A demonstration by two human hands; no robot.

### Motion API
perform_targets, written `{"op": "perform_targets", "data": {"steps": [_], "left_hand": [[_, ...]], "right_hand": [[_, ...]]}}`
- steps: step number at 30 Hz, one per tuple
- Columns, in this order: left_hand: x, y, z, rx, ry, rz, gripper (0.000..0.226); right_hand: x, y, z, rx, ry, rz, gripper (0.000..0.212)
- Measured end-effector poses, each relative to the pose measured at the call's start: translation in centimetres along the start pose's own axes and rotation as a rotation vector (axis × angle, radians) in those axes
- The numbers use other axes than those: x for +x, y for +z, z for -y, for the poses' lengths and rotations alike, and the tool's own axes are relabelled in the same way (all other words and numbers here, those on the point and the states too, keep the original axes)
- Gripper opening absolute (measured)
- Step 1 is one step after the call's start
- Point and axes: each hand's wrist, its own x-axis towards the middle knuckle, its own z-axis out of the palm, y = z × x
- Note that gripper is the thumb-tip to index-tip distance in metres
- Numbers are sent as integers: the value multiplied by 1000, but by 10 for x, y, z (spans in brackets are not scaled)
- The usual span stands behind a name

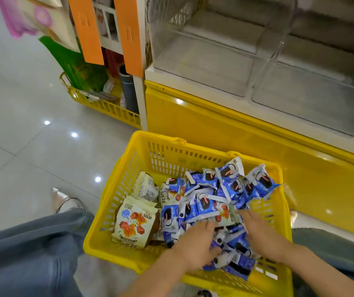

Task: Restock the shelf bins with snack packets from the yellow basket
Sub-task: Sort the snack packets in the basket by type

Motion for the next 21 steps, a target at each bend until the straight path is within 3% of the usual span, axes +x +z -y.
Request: {"op": "perform_targets", "data": {"steps": [2,4,7,9,12,15,21], "left_hand": [[-8,-26,2,-59,42,-232,54],[-21,-62,14,-117,33,-493,49],[-40,-114,55,-137,-87,-871,42],[-46,-137,88,-133,-207,-999,39],[-50,-146,128,-236,-387,-885,40],[-50,-133,149,-273,-391,-695,31],[-45,-117,151,-326,-369,-744,16]], "right_hand": [[10,-15,19,83,-75,-226,58],[26,-26,42,153,-146,-339,46],[67,-28,76,228,-229,-348,40],[100,-21,96,250,-252,-318,40],[148,-1,114,226,-209,-207,48],[183,19,121,98,-108,-91,58],[200,30,121,-97,-119,-106,58]]}}
